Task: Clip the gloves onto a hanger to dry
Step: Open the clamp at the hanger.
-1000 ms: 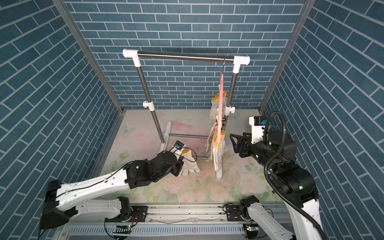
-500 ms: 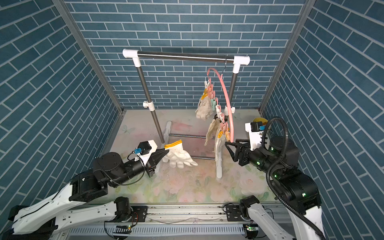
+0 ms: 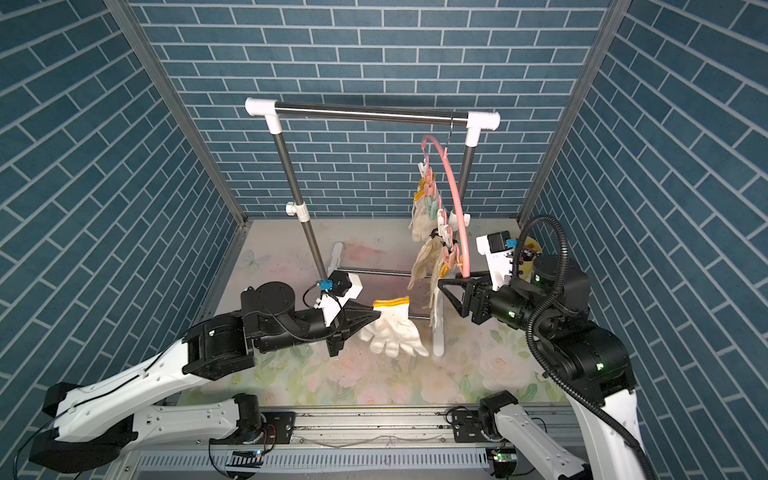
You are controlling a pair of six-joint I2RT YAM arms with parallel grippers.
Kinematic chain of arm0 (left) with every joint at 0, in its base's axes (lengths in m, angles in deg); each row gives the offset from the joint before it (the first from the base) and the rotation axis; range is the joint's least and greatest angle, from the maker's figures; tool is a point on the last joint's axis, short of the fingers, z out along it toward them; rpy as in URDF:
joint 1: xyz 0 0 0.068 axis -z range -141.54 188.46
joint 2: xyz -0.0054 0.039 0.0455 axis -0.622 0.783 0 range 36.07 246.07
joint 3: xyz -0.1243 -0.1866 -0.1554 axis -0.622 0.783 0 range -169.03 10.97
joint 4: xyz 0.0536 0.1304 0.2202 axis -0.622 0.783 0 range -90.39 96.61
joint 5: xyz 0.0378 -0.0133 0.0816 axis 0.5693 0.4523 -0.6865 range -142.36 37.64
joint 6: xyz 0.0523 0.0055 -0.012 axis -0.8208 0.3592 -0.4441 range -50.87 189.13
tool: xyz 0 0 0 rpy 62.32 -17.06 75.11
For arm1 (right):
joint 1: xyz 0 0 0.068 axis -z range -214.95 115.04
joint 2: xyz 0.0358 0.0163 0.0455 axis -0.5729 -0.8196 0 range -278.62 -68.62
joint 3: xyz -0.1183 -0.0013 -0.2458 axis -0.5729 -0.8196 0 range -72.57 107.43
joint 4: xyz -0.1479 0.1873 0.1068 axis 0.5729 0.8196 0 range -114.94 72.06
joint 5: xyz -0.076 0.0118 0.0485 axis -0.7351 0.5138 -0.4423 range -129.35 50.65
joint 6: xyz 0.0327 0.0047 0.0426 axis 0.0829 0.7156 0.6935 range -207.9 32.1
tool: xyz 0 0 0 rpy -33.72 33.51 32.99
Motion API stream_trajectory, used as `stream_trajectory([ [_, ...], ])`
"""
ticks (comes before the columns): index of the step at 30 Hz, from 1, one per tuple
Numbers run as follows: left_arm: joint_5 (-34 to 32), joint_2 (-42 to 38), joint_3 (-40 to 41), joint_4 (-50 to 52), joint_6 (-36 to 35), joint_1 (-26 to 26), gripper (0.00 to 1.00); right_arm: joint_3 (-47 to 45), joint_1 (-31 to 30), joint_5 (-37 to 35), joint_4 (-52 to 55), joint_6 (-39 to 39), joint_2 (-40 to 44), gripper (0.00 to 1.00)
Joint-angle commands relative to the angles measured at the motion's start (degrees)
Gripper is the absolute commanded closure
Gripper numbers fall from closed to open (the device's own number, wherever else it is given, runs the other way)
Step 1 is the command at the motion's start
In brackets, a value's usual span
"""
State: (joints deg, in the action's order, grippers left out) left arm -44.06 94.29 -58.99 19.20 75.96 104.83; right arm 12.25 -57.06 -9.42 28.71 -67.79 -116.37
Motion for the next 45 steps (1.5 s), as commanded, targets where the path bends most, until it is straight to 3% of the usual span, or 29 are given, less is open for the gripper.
stream_trajectory([
  [1, 1.71, 1.11, -2.88, -0.98, 2.84, 0.21, 1.00, 1.74, 0.13, 2.80, 1.40, -2.69, 1.16, 0.41],
  [8, -1.34, 5.99, -10.18, 4.81, 1.41, 2.25, 1.00, 1.17, 0.12, 4.23, 4.89, -3.13, 5.10, 0.41],
  [19, -7.41, 6.64, -12.28, 4.53, -3.97, 2.59, 1.00, 1.84, 0.09, 8.86, 8.37, -5.08, 7.53, 0.51],
  [27, -10.29, 7.99, -13.37, 2.47, -3.36, 2.56, 1.00, 1.35, 0.10, 8.41, 8.17, -9.20, 5.04, 0.55],
  [35, -13.82, 11.06, -17.44, 3.27, -2.88, 2.94, 1.00, 3.34, 0.10, -5.16, 10.32, -11.89, 4.04, 0.56],
  [45, -15.52, 10.23, -17.85, 5.08, -3.07, 2.91, 1.00, 3.40, 0.14, -5.96, 6.99, -13.25, 2.10, 0.55],
])
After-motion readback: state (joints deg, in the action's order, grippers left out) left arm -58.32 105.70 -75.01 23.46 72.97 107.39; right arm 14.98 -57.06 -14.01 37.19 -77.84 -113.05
